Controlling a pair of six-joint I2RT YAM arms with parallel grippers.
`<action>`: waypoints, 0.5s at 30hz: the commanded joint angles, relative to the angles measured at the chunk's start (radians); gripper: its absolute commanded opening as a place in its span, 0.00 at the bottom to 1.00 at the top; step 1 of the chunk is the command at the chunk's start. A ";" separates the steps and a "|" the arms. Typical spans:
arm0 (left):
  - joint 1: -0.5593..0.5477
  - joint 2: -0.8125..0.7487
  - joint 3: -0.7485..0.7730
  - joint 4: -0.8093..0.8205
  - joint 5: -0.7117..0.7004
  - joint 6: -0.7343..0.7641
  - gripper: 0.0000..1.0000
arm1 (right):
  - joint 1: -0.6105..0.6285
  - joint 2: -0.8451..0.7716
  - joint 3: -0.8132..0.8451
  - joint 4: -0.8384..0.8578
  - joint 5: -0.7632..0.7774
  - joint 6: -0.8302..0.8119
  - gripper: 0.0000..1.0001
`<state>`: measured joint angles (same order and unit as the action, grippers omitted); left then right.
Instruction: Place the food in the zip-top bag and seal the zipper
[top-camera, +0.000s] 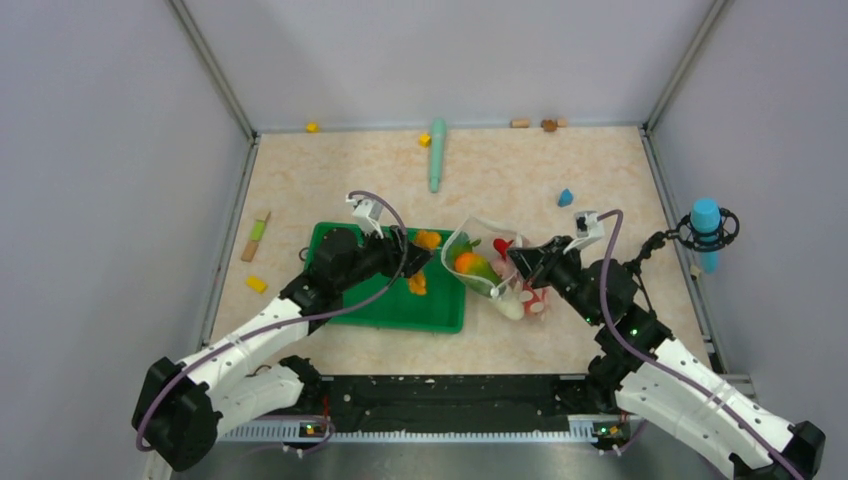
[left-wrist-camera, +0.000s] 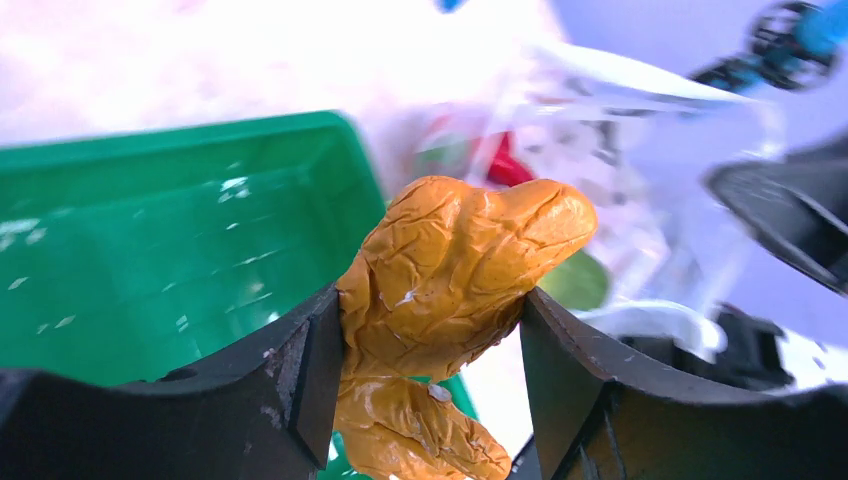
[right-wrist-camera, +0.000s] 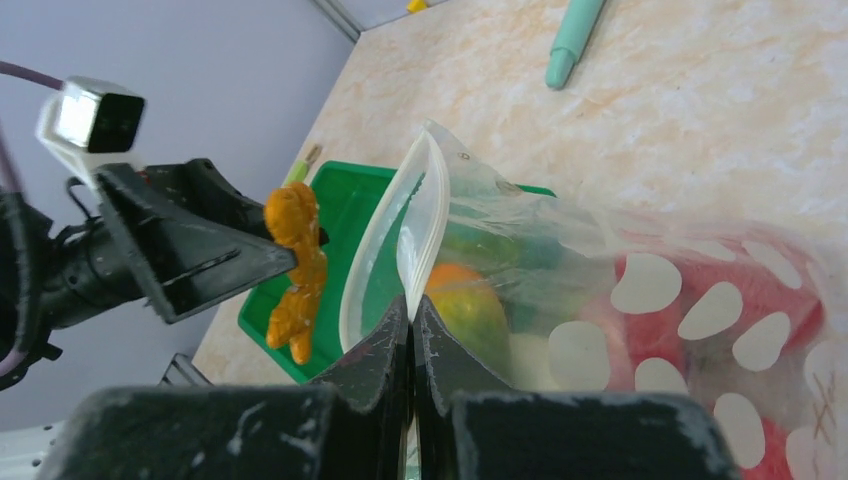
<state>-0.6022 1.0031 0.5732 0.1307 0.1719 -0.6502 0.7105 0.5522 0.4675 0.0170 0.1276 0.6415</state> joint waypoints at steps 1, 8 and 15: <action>-0.039 -0.047 0.022 0.211 0.195 0.098 0.26 | -0.005 -0.003 0.040 0.034 -0.033 0.066 0.00; -0.088 -0.014 0.071 0.404 0.243 0.076 0.30 | -0.005 -0.014 0.033 0.035 -0.063 0.108 0.00; -0.165 0.153 0.186 0.541 0.536 0.153 0.26 | -0.005 -0.014 0.056 0.000 -0.087 0.173 0.00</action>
<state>-0.7383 1.0969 0.6888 0.5117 0.4850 -0.5606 0.7105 0.5499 0.4675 0.0032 0.0650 0.7639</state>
